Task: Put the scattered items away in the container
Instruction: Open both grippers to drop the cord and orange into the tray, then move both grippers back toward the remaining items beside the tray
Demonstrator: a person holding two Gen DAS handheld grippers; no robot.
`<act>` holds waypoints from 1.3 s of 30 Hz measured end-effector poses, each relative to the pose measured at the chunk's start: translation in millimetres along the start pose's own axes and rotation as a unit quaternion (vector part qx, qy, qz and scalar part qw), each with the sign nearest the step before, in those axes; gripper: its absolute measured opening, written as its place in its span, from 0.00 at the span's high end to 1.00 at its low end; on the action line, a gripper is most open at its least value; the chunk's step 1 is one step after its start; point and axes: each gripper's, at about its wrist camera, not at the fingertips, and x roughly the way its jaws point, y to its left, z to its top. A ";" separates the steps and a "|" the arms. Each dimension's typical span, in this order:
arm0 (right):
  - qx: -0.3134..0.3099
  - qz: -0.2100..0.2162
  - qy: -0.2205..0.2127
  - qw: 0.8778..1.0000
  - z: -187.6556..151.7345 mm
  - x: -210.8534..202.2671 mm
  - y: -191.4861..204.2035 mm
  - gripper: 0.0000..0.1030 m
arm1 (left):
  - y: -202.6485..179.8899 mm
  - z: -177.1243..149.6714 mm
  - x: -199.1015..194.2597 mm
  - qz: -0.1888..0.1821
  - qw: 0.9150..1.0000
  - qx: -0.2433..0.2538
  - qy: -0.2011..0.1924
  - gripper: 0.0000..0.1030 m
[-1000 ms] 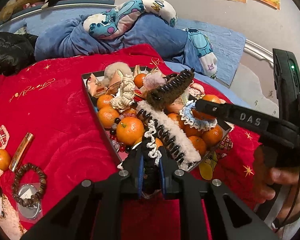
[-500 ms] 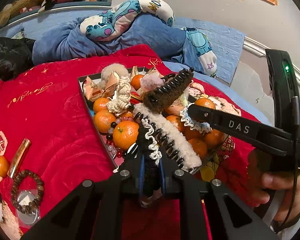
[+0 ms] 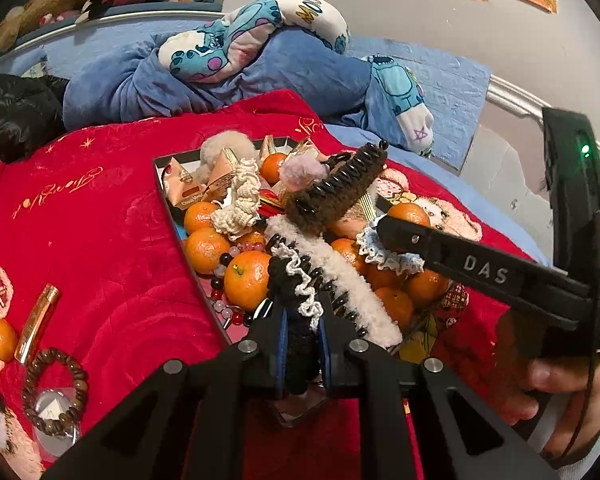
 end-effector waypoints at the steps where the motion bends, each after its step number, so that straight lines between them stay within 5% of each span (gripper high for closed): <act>1: 0.000 0.000 -0.003 1.000 0.3 -1.5 0.3 0.61 | -0.5 0.8 -0.3 -0.003 1.000 0.002 0.002 0.74; 4: 0.012 0.013 -0.009 1.000 1.8 -5.7 -1.6 0.43 | -1.1 2.7 -1.7 0.007 1.000 0.005 0.002 0.43; 6: 0.018 0.021 -0.018 0.999 2.2 -10.6 -2.3 0.28 | -0.9 3.5 -4.9 0.008 1.000 0.006 -0.003 0.41; 10: 0.035 0.024 -0.047 0.998 5.0 -25.0 -5.8 0.00 | -0.1 6.9 -10.1 0.009 1.000 0.006 -0.009 0.07; 12: 0.046 0.025 -0.050 0.997 6.6 -28.2 -9.1 0.00 | 1.0 8.4 -11.8 0.021 1.000 0.010 -0.013 0.00; 25: 0.050 0.021 -0.048 0.997 5.5 -32.0 -11.6 0.00 | 38.8 17.6 -35.6 0.042 0.998 -0.010 -0.054 0.00; 39: 0.012 0.047 -0.035 0.998 0.8 -20.9 44.1 0.00 | 117.3 2.7 -83.6 0.098 0.991 -0.067 -0.067 0.00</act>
